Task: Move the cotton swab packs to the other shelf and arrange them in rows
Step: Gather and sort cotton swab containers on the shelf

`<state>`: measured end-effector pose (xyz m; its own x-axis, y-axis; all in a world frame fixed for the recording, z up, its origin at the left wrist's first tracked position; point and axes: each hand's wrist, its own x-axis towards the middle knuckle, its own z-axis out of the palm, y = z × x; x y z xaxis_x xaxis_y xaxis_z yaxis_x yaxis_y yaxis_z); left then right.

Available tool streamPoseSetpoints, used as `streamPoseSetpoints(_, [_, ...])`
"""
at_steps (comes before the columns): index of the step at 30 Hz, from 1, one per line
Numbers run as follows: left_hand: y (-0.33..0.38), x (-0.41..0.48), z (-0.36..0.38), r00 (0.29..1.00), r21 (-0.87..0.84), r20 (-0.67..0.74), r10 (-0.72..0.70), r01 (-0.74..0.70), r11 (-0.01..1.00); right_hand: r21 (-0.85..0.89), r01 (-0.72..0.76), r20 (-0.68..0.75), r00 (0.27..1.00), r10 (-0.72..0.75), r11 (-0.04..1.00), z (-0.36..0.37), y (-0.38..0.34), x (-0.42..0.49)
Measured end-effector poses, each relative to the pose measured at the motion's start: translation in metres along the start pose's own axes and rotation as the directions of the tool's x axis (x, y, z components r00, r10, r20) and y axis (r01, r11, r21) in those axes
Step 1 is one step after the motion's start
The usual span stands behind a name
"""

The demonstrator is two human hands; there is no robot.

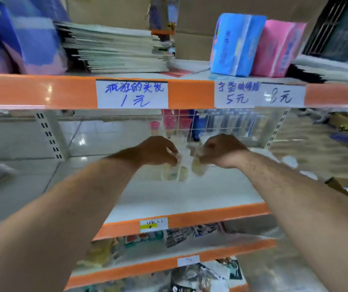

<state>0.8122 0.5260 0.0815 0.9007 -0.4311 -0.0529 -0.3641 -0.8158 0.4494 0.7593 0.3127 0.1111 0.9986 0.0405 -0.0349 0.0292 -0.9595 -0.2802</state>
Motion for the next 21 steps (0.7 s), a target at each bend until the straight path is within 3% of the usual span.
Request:
streamPoseSetpoints(4, [-0.029, -0.02, -0.007, 0.985, 0.008, -0.104, -0.134, 0.136, 0.991, 0.029, 0.173, -0.002, 0.985, -0.173, 0.984, 0.01, -0.009, 0.028])
streamPoseSetpoints(8, [-0.054, -0.029, -0.006, 0.964, 0.041, -0.171, -0.203, 0.213, 0.976, 0.088, 0.257, 0.019, 0.966, -0.26, 0.962, 0.016, -0.017, 0.041])
streamPoseSetpoints(14, [-0.06, 0.007, 0.008, 0.943, 0.041, -0.287, -0.172, 0.191, 0.981, 0.018, 0.221, 0.004, 0.975, -0.221, 0.975, 0.015, -0.008, 0.054])
streamPoseSetpoints(18, [-0.061, 0.039, 0.022, 0.951, 0.039, -0.287, -0.117, 0.133, 0.99, 0.008, 0.177, -0.016, 0.984, -0.177, 0.984, 0.011, 0.003, 0.054])
streamPoseSetpoints(21, [-0.073, 0.061, 0.031, 0.932, 0.019, -0.318, -0.176, 0.192, 0.981, 0.012, 0.12, -0.031, 0.992, -0.12, 0.993, 0.006, 0.009, 0.049])
